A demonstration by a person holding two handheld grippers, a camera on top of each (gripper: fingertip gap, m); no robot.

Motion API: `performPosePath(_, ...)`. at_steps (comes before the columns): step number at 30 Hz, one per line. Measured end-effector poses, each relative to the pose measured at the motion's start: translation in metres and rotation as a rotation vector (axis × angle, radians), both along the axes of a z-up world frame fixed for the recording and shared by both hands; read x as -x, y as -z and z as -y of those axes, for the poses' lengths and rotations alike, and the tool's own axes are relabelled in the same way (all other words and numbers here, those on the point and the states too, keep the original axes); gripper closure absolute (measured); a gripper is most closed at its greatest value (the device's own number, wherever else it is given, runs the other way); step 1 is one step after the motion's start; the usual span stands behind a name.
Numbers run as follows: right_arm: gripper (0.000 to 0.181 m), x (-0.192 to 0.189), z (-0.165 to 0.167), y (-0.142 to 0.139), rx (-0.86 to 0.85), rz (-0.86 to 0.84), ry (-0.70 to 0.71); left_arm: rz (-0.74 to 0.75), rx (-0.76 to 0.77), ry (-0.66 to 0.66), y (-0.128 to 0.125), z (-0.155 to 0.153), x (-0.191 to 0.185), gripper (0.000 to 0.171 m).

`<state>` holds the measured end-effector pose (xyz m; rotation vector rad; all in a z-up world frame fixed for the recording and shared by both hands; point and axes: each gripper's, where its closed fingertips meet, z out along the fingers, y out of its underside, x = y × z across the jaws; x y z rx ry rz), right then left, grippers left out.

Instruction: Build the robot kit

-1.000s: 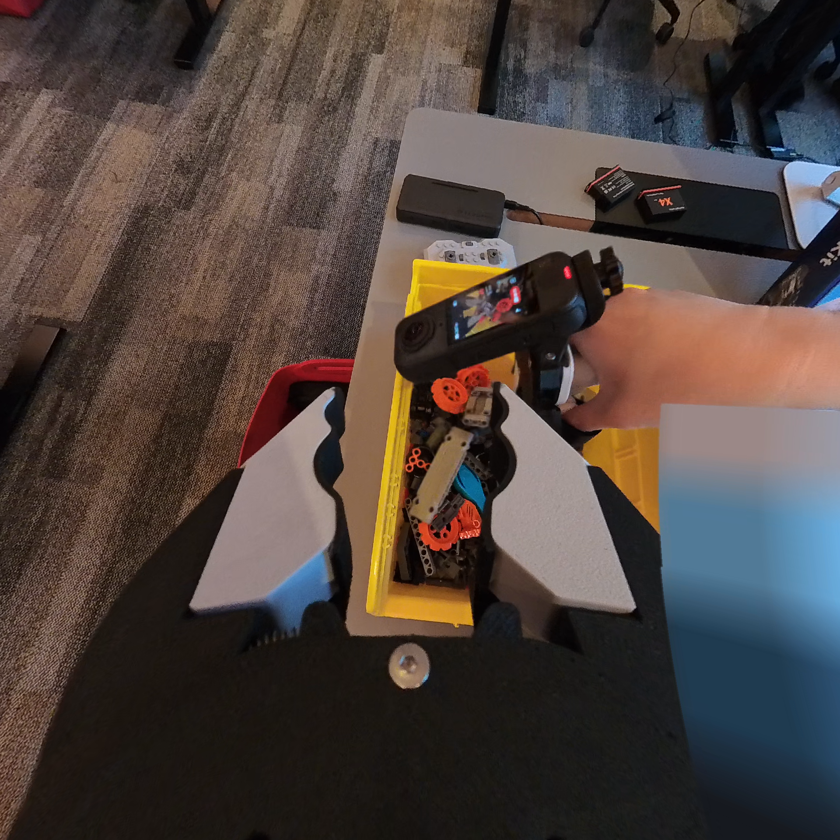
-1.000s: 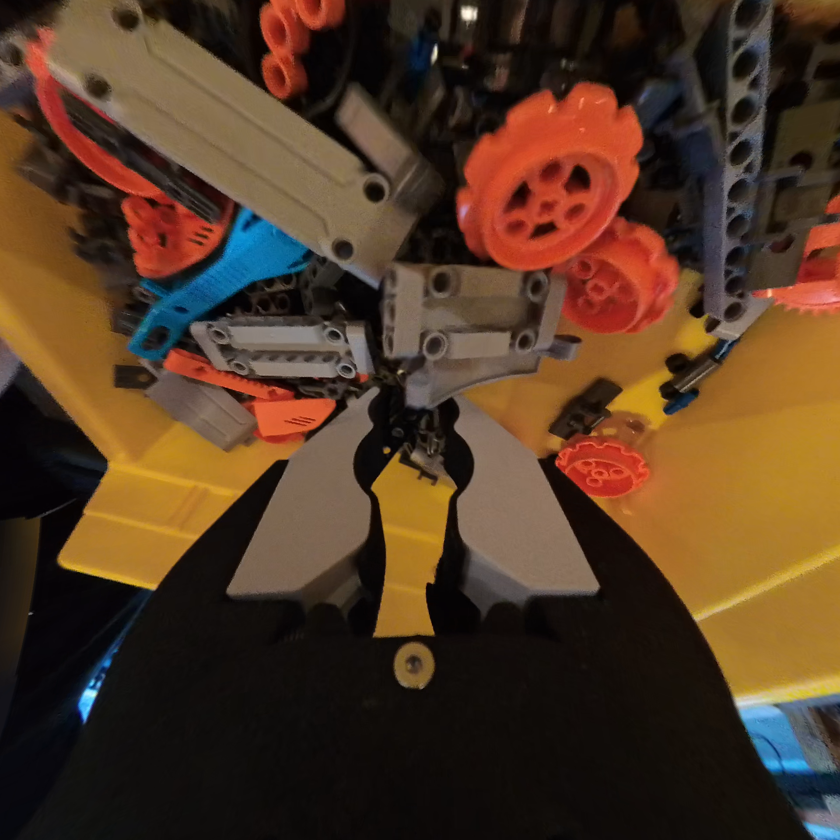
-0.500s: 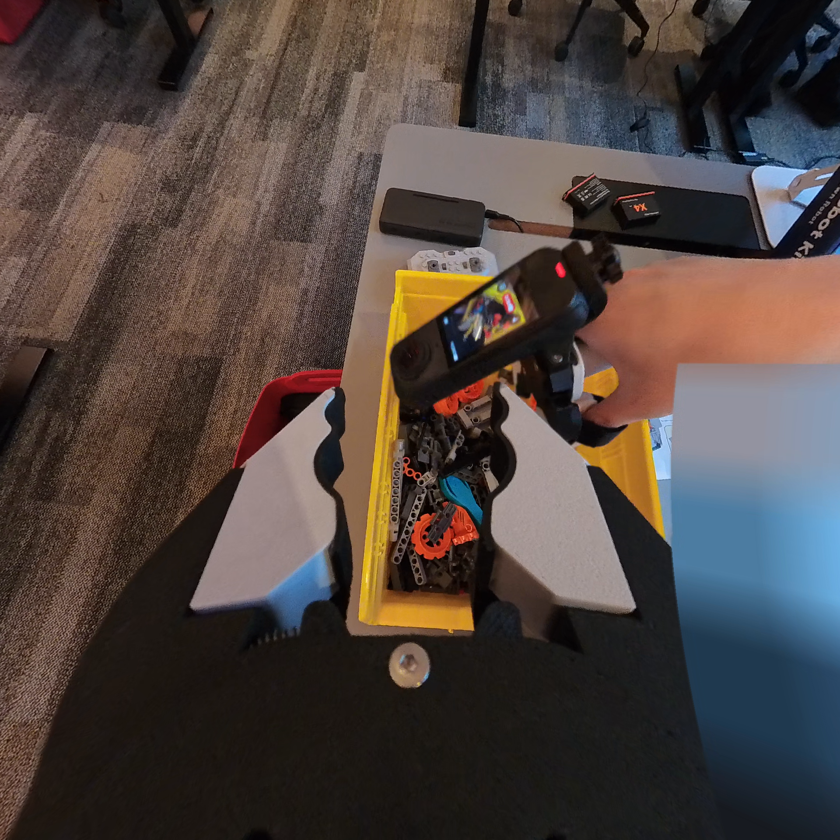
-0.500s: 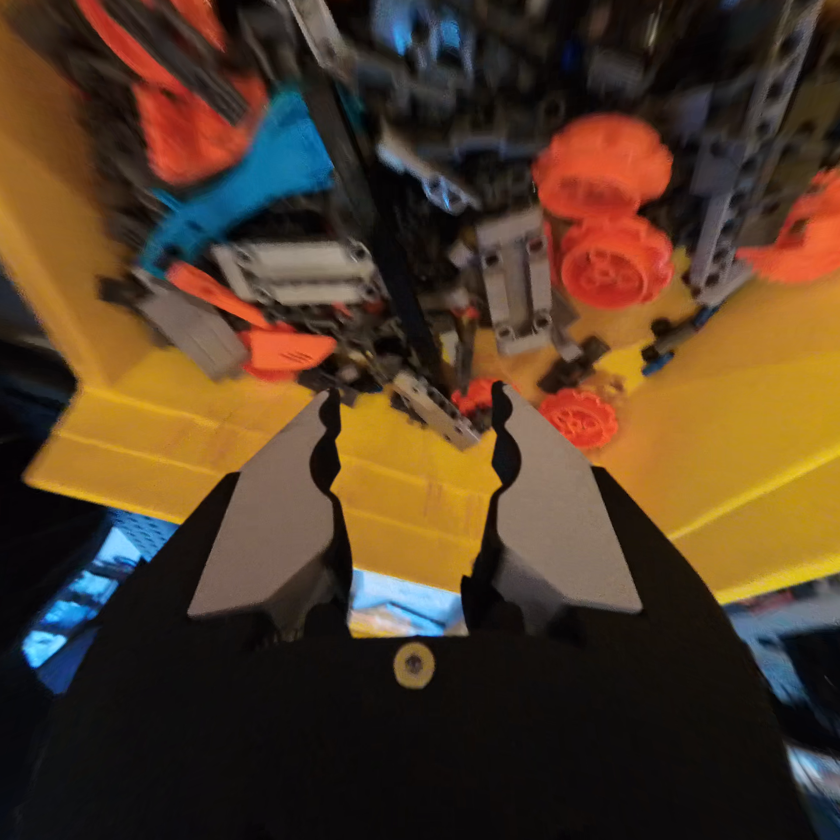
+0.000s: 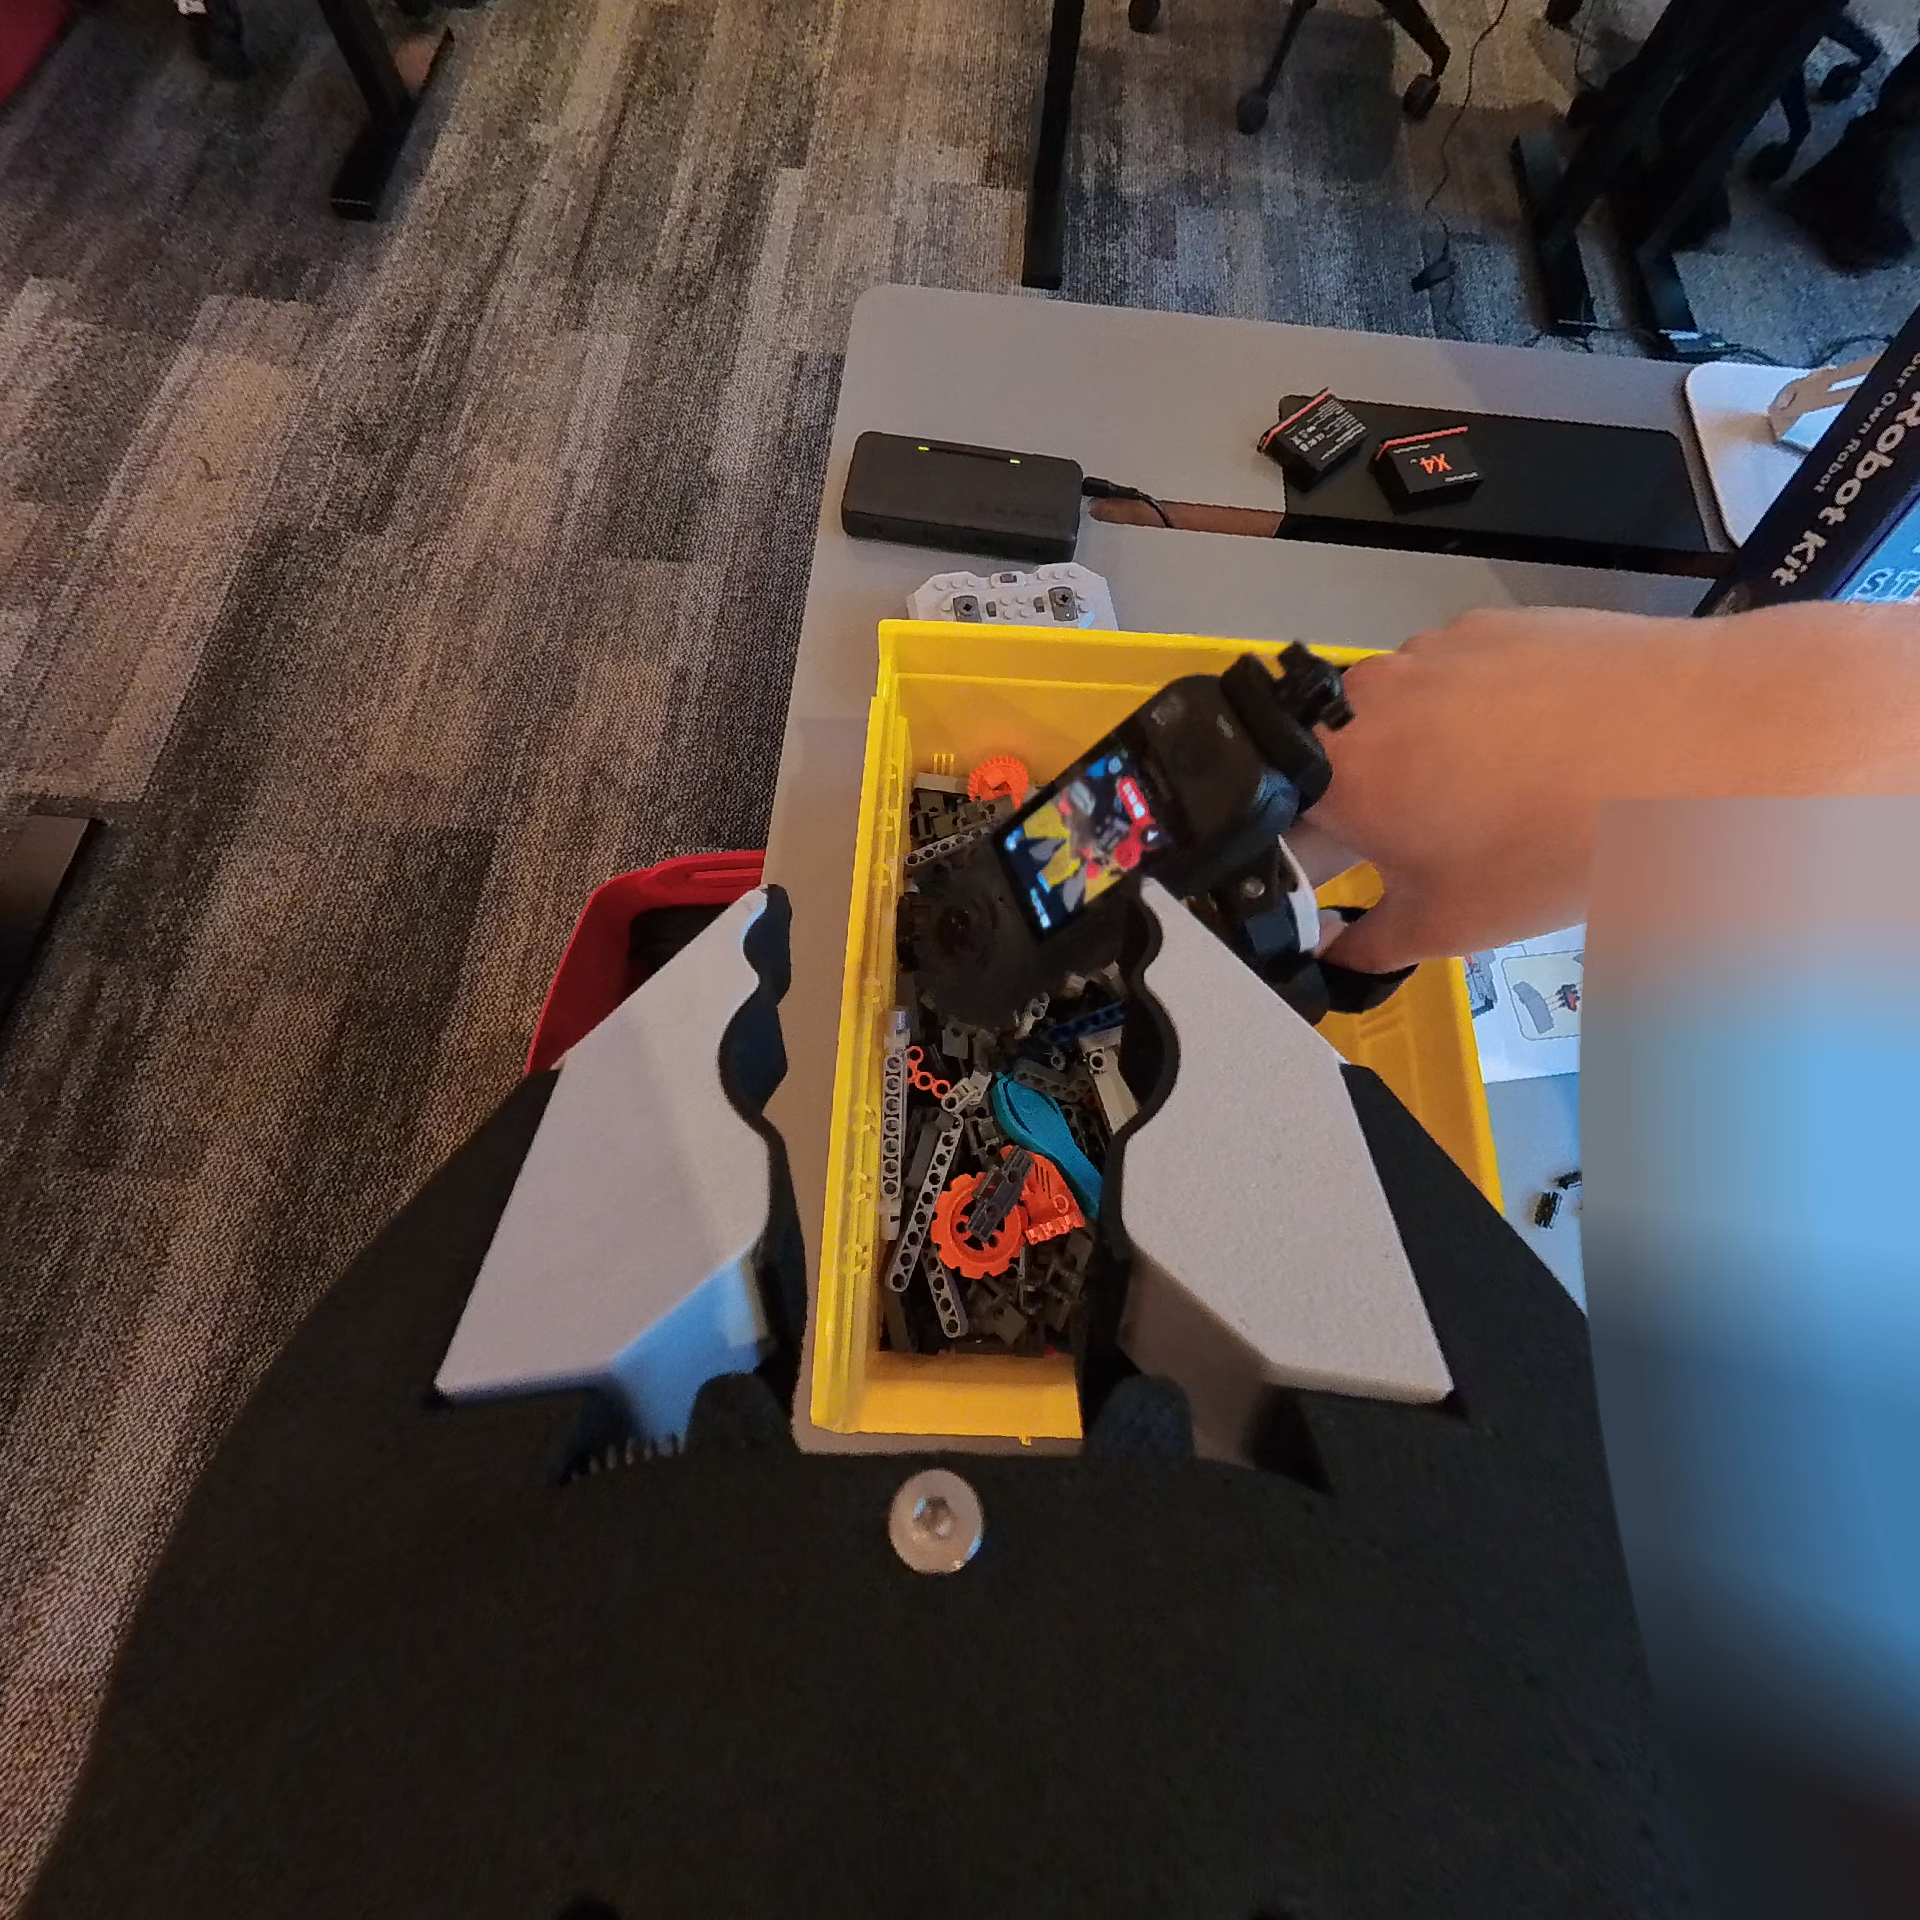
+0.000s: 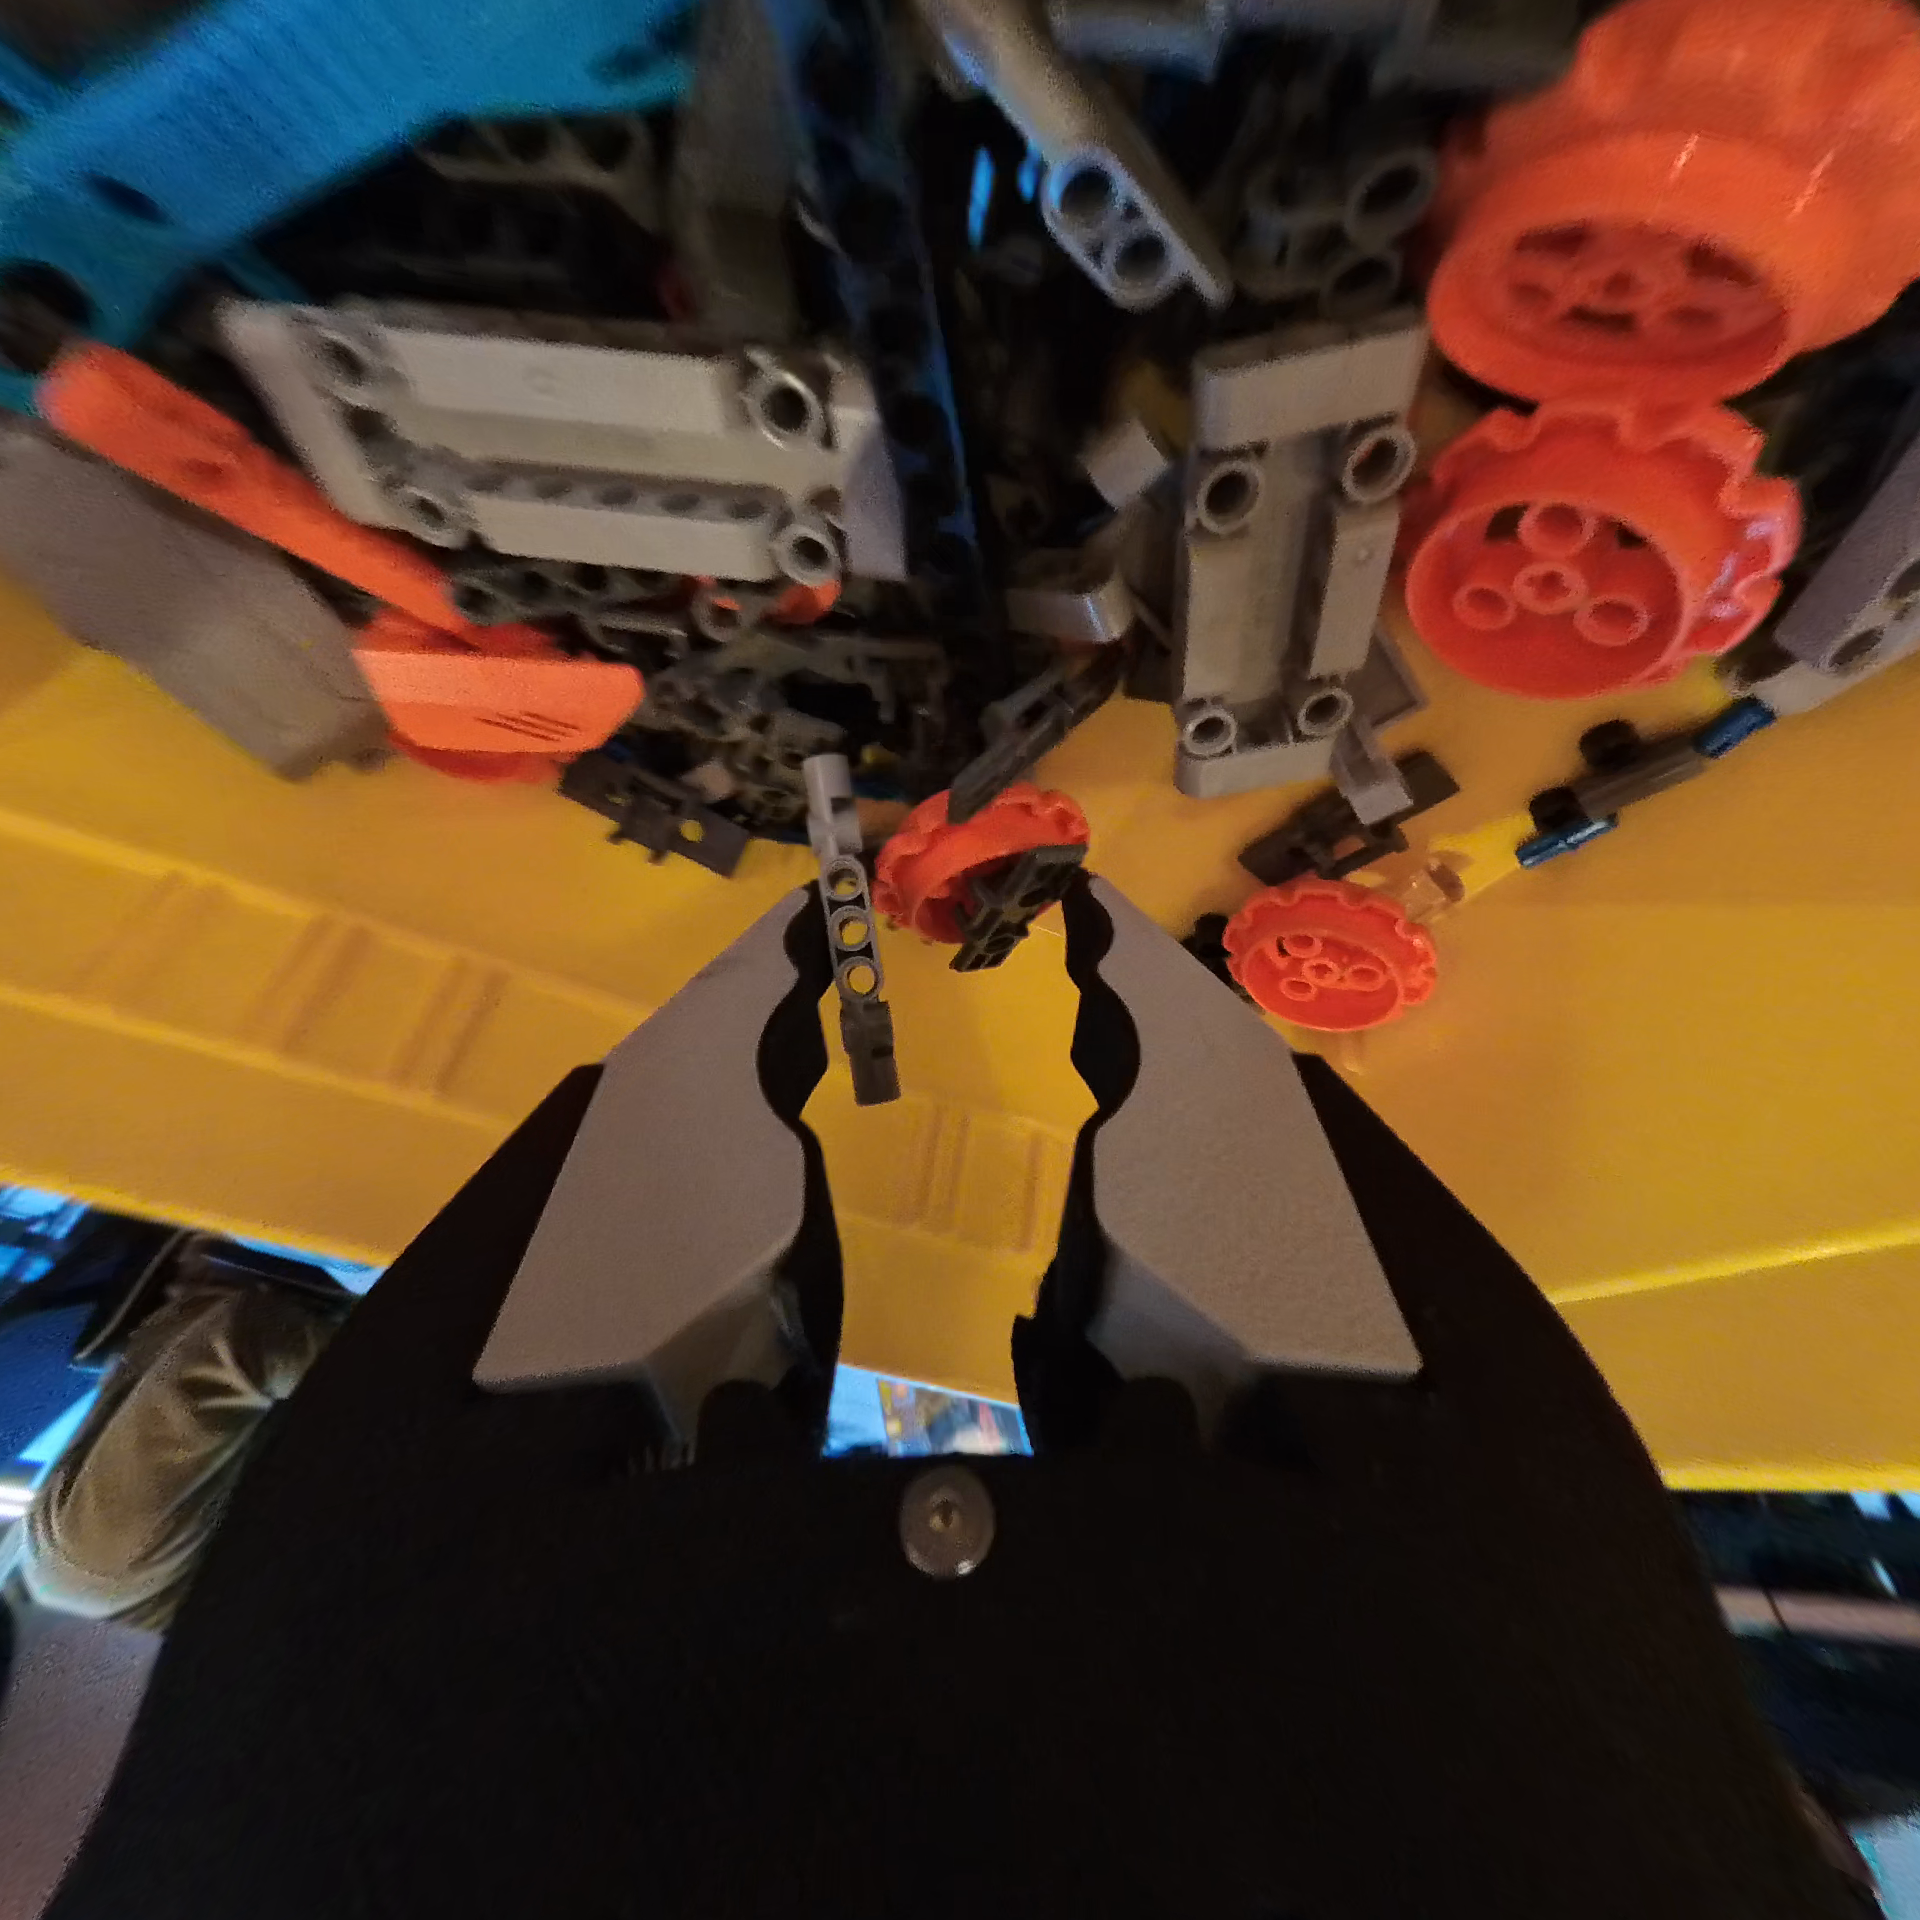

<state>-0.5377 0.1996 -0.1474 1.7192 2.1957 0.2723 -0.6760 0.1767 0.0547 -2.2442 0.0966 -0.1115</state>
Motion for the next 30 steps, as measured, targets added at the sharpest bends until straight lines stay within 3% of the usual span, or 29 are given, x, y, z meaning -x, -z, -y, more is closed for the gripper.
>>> performPosePath(6,0.138,0.037,0.026,-0.028,0.152,-0.166,0.064,0.002,-0.002,-0.002,-0.001,0.0,0.0,0.11)
performPosePath(12,0.138,0.05,0.016,-0.028,0.121,-0.235,0.072,0.0,-0.003,0.01,-0.001,0.0,-0.002,0.11)
performPosePath(18,0.138,0.08,0.016,-0.036,0.197,-0.398,0.181,0.006,-0.007,0.009,-0.001,0.0,-0.002,0.11)
performPosePath(20,0.138,0.077,0.007,-0.034,0.161,-0.381,0.179,0.005,-0.007,0.013,-0.001,0.0,-0.002,0.11)
performPosePath(24,0.138,0.062,-0.036,-0.029,-0.065,-0.362,0.109,0.002,0.003,0.019,0.001,0.0,-0.004,0.11)
performPosePath(30,0.138,0.021,-0.06,-0.022,-0.162,-0.199,-0.054,0.005,0.002,0.018,0.001,0.0,-0.004,0.111)
